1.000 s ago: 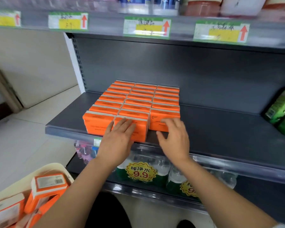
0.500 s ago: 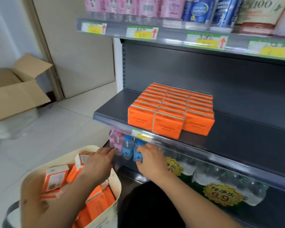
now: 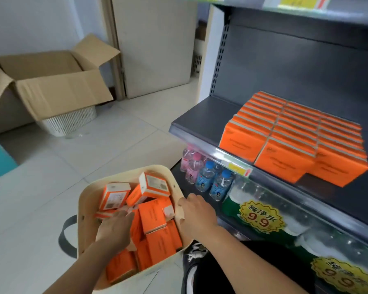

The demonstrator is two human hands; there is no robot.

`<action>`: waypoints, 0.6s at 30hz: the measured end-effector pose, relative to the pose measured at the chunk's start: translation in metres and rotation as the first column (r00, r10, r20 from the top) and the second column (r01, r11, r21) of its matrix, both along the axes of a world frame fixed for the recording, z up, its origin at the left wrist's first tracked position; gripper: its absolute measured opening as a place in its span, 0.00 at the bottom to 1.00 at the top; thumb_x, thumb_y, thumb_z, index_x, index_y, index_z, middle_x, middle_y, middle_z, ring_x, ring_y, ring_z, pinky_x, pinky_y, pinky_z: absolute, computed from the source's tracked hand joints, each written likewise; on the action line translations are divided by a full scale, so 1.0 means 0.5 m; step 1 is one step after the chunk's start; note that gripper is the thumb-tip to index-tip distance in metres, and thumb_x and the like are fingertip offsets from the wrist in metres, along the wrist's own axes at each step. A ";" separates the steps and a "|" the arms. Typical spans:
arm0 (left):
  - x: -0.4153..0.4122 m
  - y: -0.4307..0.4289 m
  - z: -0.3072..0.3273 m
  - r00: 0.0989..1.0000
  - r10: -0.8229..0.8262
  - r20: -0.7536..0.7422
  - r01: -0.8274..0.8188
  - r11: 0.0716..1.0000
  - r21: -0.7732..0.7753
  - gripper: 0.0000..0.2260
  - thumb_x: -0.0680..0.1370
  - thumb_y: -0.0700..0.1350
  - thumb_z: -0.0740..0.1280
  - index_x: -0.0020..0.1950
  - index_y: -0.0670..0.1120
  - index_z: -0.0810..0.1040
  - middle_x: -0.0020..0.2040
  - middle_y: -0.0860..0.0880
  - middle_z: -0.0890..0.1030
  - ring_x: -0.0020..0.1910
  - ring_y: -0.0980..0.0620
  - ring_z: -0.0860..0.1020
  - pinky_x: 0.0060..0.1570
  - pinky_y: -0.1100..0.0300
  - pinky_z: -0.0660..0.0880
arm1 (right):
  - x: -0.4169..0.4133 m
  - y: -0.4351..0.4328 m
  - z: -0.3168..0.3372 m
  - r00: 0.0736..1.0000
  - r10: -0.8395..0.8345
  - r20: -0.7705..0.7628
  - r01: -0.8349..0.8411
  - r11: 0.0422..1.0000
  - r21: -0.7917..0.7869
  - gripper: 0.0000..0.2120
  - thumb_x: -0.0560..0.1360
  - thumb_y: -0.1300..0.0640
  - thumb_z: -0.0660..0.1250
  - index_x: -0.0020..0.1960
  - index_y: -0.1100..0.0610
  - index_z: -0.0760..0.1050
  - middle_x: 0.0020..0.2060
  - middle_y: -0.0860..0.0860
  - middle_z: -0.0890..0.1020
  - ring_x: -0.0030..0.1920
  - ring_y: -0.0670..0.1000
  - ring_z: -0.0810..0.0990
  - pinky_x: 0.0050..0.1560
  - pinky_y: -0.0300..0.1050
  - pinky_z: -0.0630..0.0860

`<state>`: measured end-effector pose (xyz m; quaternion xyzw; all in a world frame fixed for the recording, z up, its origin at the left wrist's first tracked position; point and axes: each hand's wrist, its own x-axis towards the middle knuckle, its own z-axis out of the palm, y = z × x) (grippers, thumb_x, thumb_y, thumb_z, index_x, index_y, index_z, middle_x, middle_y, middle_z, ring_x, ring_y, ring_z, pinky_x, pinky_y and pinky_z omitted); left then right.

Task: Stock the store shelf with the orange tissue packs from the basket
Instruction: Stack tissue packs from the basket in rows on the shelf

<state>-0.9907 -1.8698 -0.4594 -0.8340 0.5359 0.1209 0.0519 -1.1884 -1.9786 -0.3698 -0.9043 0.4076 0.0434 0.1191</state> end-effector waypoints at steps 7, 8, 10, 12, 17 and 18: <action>0.012 0.014 -0.109 0.963 0.176 -0.203 -0.154 0.981 0.122 0.28 0.78 0.49 0.62 0.75 0.58 0.55 0.78 0.47 0.52 0.71 0.45 0.66 0.62 0.49 0.72 | 0.023 -0.006 -0.048 1.000 -0.001 0.004 0.000 0.987 0.159 0.15 0.76 0.55 0.65 0.62 0.50 0.70 0.58 0.52 0.72 0.60 0.55 0.71 0.53 0.47 0.71; 0.012 0.010 -0.120 0.955 0.193 -0.226 -0.162 0.976 0.148 0.28 0.78 0.50 0.63 0.75 0.58 0.55 0.78 0.47 0.51 0.71 0.44 0.66 0.63 0.49 0.72 | 0.025 -0.007 -0.055 1.000 0.001 -0.008 0.000 0.985 0.174 0.16 0.76 0.54 0.64 0.63 0.49 0.69 0.58 0.52 0.72 0.60 0.55 0.71 0.53 0.47 0.70; 0.014 0.002 -0.141 0.939 0.221 -0.263 -0.173 0.965 0.196 0.27 0.77 0.50 0.64 0.75 0.58 0.57 0.77 0.46 0.52 0.70 0.43 0.66 0.65 0.49 0.70 | 0.029 -0.011 -0.067 1.000 0.004 -0.031 0.002 0.980 0.197 0.17 0.76 0.53 0.64 0.64 0.49 0.67 0.59 0.52 0.72 0.60 0.55 0.71 0.53 0.48 0.70; 0.019 -0.006 -0.164 0.910 0.263 -0.319 -0.192 0.952 0.237 0.27 0.77 0.50 0.64 0.74 0.57 0.60 0.76 0.45 0.53 0.70 0.44 0.66 0.66 0.51 0.69 | 0.036 -0.014 -0.081 0.999 0.003 -0.046 0.007 0.976 0.219 0.19 0.76 0.52 0.65 0.65 0.48 0.67 0.59 0.52 0.73 0.60 0.55 0.71 0.55 0.49 0.71; 0.034 -0.022 -0.196 0.811 0.391 -0.436 -0.304 0.917 0.257 0.25 0.75 0.52 0.68 0.71 0.55 0.68 0.71 0.43 0.64 0.66 0.45 0.70 0.64 0.54 0.69 | 0.063 -0.020 -0.103 1.000 -0.008 -0.007 0.009 0.966 0.258 0.18 0.75 0.50 0.68 0.64 0.49 0.70 0.58 0.50 0.73 0.59 0.53 0.71 0.55 0.49 0.74; 0.038 -0.025 -0.191 0.789 0.416 -0.452 -0.366 0.909 0.197 0.20 0.74 0.51 0.70 0.66 0.55 0.74 0.68 0.44 0.70 0.62 0.46 0.73 0.61 0.54 0.72 | 0.068 -0.022 -0.107 1.000 -0.006 0.000 0.006 0.965 0.261 0.17 0.75 0.50 0.68 0.63 0.49 0.70 0.57 0.50 0.73 0.59 0.53 0.72 0.55 0.49 0.75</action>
